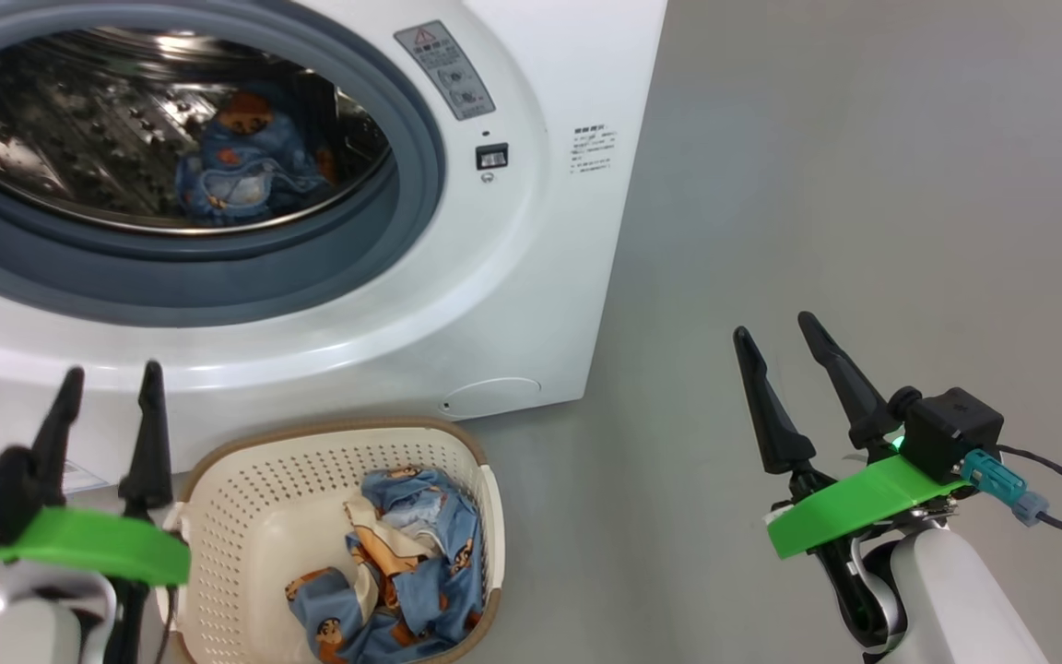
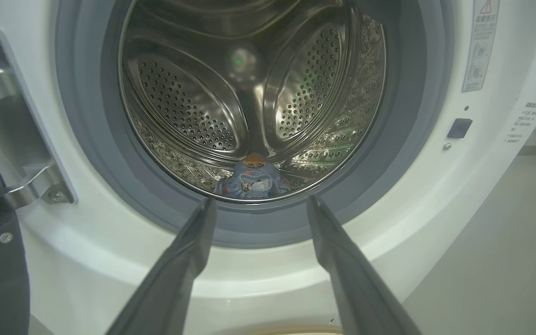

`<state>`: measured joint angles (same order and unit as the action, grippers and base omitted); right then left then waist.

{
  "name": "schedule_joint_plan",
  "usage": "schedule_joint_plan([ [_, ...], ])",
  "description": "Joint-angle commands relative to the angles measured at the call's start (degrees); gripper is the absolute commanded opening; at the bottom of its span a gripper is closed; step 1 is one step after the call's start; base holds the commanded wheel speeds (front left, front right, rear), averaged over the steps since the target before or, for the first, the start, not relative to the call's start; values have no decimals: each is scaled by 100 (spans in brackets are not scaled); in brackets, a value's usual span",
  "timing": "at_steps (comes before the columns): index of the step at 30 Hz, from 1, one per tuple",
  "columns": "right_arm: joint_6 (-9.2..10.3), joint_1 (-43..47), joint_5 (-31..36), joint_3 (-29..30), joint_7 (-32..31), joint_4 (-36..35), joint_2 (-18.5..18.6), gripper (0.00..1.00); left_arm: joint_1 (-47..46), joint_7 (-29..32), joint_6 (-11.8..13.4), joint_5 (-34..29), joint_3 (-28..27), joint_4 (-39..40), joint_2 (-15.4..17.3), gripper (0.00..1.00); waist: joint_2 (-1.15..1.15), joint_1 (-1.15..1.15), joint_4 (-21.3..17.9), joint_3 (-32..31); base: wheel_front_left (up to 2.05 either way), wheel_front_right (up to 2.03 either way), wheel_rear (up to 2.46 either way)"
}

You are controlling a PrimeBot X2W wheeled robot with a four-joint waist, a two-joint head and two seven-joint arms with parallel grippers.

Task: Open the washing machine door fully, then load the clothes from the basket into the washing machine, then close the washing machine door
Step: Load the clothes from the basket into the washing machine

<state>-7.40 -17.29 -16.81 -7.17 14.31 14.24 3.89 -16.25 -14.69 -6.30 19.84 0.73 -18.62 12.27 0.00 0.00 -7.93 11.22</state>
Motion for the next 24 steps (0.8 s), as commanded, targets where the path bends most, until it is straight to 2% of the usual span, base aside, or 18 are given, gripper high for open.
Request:
schedule_joint_plan([
  [1, -9, 46, -14, -108, 69, -152, 14, 100, 77, -30, 39, -63, -250, 278, 127, 100, 0, 0, 37, -34, 0, 0, 0],
  [24, -9, 208, -54, 25, 69, -169, 93, 100, 950, -30, 151, -220, -412, 1238, -189, 100, 0, 0, 214, -206, 0, 0, 0],
])
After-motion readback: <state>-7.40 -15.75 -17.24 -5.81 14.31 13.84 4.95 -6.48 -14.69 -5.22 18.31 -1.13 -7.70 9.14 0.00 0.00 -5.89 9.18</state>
